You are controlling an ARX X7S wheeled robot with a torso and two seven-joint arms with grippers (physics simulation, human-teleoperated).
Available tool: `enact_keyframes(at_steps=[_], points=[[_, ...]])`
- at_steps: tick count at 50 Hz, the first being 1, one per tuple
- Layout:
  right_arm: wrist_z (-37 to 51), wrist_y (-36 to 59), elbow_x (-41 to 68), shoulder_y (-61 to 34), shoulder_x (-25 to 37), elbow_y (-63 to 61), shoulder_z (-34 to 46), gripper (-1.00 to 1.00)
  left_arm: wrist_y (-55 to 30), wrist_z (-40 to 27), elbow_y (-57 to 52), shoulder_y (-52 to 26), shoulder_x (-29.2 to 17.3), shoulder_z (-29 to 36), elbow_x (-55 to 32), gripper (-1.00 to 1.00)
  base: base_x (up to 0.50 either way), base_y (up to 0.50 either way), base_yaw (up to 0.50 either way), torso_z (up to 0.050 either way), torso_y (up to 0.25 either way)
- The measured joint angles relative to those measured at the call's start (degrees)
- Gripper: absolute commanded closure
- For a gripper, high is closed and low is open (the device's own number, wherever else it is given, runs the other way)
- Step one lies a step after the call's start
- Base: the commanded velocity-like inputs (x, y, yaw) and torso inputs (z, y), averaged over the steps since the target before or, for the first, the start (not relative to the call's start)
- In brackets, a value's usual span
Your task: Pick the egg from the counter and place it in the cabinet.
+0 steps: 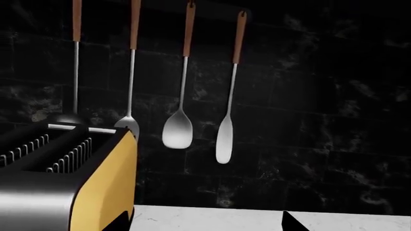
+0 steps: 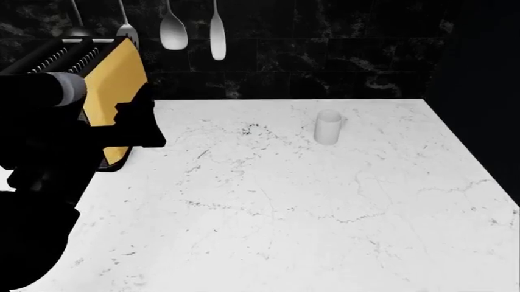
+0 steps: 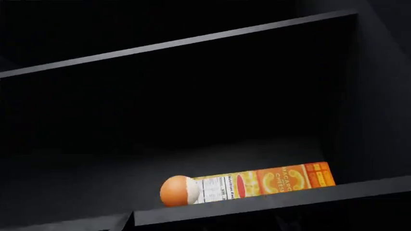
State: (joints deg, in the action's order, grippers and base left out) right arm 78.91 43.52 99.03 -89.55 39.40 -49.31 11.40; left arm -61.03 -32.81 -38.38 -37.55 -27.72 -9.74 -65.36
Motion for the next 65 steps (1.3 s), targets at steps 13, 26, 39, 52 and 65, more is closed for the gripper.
enact_keyframes(at_steps=[13, 26, 39, 52, 65], points=[[4.5, -1.7, 5.3, 3.6, 2.0, -3.5, 0.3, -1.0, 0.3, -0.5, -0.8, 0.2, -0.1, -0.7, -0.9, -1.0, 0.0, 0.0, 0.0, 0.0, 0.0], [6.4, -3.0, 9.1, 9.2, 4.7, -6.3, 0.6, -1.0, 0.8, -0.7, -1.1, 0.2, -0.2, -0.7, -1.0, -1.0, 0.0, 0.0, 0.0, 0.0, 0.0], [6.4, -3.5, 10.7, 17.5, 6.6, -7.8, 1.7, -1.0, 1.6, -0.5, -1.1, 0.3, -0.2, -0.9, -0.5, -1.0, 0.0, 0.0, 0.0, 0.0, 0.0], [5.4, -3.8, 9.7, 23.2, 7.3, -8.6, 1.5, -1.0, 1.9, -0.7, -1.4, 0.3, -0.3, -1.0, -0.4, -1.0, 0.0, 0.0, 0.0, 0.0, 0.0], [4.0, -3.7, 7.9, 28.0, 7.8, -9.0, 0.4, -1.0, 2.1, -1.4, -1.8, 0.5, -0.5, -1.5, -1.0, -1.0, 0.0, 0.0, 0.0, 0.0, 0.0]])
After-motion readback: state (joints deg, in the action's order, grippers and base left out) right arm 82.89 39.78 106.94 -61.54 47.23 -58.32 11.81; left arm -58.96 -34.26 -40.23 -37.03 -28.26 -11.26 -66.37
